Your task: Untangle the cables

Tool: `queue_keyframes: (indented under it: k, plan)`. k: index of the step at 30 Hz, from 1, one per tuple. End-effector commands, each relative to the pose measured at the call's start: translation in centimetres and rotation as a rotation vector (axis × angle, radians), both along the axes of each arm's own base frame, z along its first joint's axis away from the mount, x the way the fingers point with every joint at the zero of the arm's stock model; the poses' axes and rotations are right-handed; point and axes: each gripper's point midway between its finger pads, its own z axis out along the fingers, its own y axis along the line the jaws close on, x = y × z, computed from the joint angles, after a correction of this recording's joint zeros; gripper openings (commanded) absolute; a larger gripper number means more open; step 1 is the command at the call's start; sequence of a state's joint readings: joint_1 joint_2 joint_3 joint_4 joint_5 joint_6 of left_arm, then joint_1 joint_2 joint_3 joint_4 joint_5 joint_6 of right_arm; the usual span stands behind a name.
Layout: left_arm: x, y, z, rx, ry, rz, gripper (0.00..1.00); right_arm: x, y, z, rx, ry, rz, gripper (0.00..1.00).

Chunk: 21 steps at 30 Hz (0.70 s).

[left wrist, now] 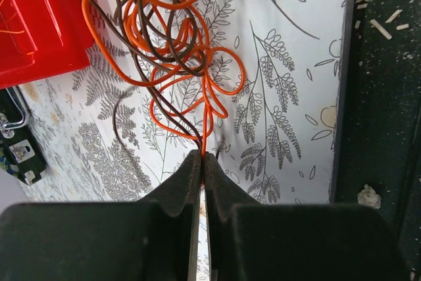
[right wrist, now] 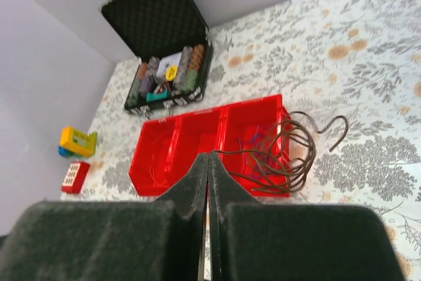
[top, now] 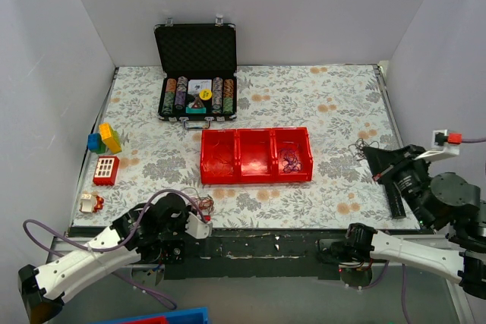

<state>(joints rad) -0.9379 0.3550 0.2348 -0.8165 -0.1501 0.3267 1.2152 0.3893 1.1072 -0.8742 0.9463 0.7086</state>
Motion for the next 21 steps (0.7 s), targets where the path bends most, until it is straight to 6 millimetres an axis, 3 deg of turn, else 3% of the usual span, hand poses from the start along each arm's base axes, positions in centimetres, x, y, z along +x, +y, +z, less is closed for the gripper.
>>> queue_keyframes:
  k: [1,3,7,12,21]
  plan:
    - [0.5,0.5,0.1,0.032,-0.047,-0.016,0.0,0.4,-1.9,1.3,-0.046,-0.036,-0.067,0.01]
    - [0.8,0.0,0.6,0.007,-0.059,-0.01,0.01,0.6,-0.2,0.6,-0.077,-0.033,-0.023,0.01]
    - [1.7,-1.9,3.7,-0.085,-0.073,0.012,0.62,0.8,3.6,-1.5,-0.118,0.001,0.058,0.01]
    - [1.7,-4.9,9.1,-0.222,0.028,0.069,0.82,0.9,7.4,-2.8,-0.111,0.002,0.153,0.01]
    - [0.2,-11.3,18.5,-0.571,0.237,0.077,0.97,0.1,14.0,-3.6,-0.072,0.005,0.355,0.01]
